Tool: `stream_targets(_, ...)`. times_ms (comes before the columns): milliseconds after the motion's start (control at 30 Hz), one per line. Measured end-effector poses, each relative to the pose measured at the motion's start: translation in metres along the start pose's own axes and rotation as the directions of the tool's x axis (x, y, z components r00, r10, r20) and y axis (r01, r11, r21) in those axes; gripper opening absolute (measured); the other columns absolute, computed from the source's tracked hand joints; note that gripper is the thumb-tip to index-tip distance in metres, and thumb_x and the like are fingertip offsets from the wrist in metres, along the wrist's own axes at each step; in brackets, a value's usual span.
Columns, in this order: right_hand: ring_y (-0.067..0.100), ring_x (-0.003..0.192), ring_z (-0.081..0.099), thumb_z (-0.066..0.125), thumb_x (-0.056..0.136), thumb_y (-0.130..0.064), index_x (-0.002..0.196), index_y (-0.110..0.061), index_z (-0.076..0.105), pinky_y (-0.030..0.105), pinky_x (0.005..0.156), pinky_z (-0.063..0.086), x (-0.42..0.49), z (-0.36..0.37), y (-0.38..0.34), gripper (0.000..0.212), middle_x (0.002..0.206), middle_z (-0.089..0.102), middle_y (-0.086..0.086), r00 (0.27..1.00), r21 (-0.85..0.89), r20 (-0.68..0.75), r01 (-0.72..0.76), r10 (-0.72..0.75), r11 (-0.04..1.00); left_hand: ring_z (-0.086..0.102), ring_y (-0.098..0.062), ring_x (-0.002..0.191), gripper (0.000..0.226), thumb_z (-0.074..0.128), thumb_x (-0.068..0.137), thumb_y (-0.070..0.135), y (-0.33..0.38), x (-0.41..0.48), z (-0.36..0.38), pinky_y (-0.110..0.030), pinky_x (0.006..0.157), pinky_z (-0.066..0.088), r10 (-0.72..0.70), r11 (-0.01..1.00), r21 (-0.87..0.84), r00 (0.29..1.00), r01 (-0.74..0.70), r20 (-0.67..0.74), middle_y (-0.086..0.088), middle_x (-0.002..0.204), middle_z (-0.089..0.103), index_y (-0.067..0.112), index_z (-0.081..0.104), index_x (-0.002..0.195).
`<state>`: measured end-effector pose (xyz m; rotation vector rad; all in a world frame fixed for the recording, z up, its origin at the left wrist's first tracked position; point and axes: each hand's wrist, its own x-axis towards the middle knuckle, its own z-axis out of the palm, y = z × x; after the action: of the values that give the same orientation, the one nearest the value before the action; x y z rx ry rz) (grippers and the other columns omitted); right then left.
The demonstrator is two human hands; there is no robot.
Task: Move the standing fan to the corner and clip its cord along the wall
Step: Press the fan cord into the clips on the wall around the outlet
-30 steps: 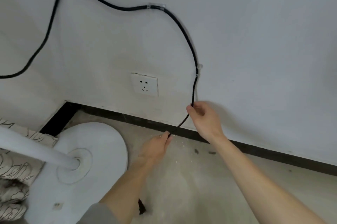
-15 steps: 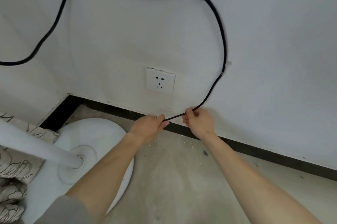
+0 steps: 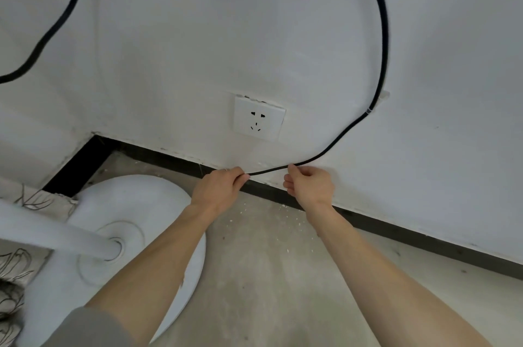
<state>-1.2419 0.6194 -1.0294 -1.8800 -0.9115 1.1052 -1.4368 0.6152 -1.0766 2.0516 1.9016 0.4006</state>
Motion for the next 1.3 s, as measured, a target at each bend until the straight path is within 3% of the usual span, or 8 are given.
stream_targets(167,0.010,0.061,0.075,0.065,0.092,-0.027,0.079,-0.016,0.073,0.030,0.069,0.064,-0.002,0.004,0.006,0.019,0.064,0.076,-0.004,0.999,0.039,0.029,-0.036,0.035,0.999,0.065,-0.030,0.082,0.037,0.040,0.102,0.048,0.008,0.013,0.001,-0.033,0.060,0.048,-0.027,1.000,0.004,1.000,0.027,-0.006,-0.006,0.089,0.071,0.022,0.066,0.105)
stream_targets(333,0.015,0.066,0.076,0.065,0.092,-0.027,0.073,-0.015,0.070,0.030,0.067,0.063,-0.004,0.014,0.002,0.024,0.068,0.076,-0.001,0.996,0.076,0.072,-0.058,0.052,0.995,0.067,-0.033,0.085,0.037,0.044,0.099,0.051,0.010,0.013,0.000,-0.037,0.065,0.054,-0.060,0.998,-0.032,0.997,0.059,-0.049,-0.005,0.090,0.073,0.024,0.069,0.104)
stream_targets(533,0.016,0.065,0.075,0.062,0.096,-0.026,0.083,-0.011,0.069,0.029,0.066,0.061,-0.006,0.015,0.002,0.021,0.079,0.076,0.006,0.985,0.184,0.139,-0.127,0.103,0.975,0.068,-0.029,0.082,0.038,0.045,0.099,0.051,0.010,0.013,-0.001,-0.038,0.064,0.055,0.002,0.999,-0.041,0.996,-0.005,-0.088,-0.003,0.086,0.074,0.022,0.070,0.103)
stream_targets(800,0.014,0.066,0.075,0.062,0.098,-0.016,0.088,-0.001,0.068,0.022,0.062,0.060,-0.003,0.005,0.002,0.019,0.084,0.075,0.011,0.957,0.418,0.207,-0.275,0.204,0.866,0.068,-0.027,0.081,0.036,0.045,0.099,0.051,0.030,0.019,0.005,-0.033,0.060,0.051,0.062,0.997,-0.031,0.994,-0.065,-0.086,-0.001,0.087,0.074,0.024,0.068,0.103)
stream_targets(900,0.016,0.071,0.074,0.059,0.099,-0.014,0.089,0.000,0.067,0.021,0.060,0.059,-0.005,0.011,0.000,0.020,0.085,0.074,0.012,0.955,0.478,0.188,-0.294,0.231,0.828,0.067,-0.024,0.074,0.033,0.044,0.101,0.045,0.014,0.009,0.007,-0.038,0.061,0.055,0.015,0.989,-0.143,0.993,-0.032,-0.115,-0.001,0.084,0.071,0.018,0.061,0.104)
stream_targets(1133,0.016,0.069,0.073,0.062,0.098,-0.016,0.083,-0.004,0.066,0.021,0.059,0.058,-0.006,0.015,0.000,0.020,0.080,0.074,0.008,0.963,0.473,0.161,-0.269,0.218,0.839,0.060,-0.017,0.064,0.028,0.047,0.102,0.038,0.004,0.004,0.011,-0.029,0.053,0.049,-0.108,0.959,-0.277,0.981,0.061,-0.158,0.001,0.072,0.065,0.018,0.064,0.107)
stream_targets(1300,0.016,0.073,0.073,0.065,0.096,-0.014,0.086,-0.002,0.069,0.023,0.064,0.059,-0.006,0.013,0.000,0.016,0.083,0.075,0.009,0.952,0.450,0.215,-0.295,0.218,0.843,0.061,-0.017,0.066,0.030,0.045,0.101,0.043,0.012,0.010,0.014,-0.026,0.051,0.041,-0.197,0.923,-0.349,0.978,0.159,-0.075,0.001,0.073,0.067,0.021,0.065,0.096)
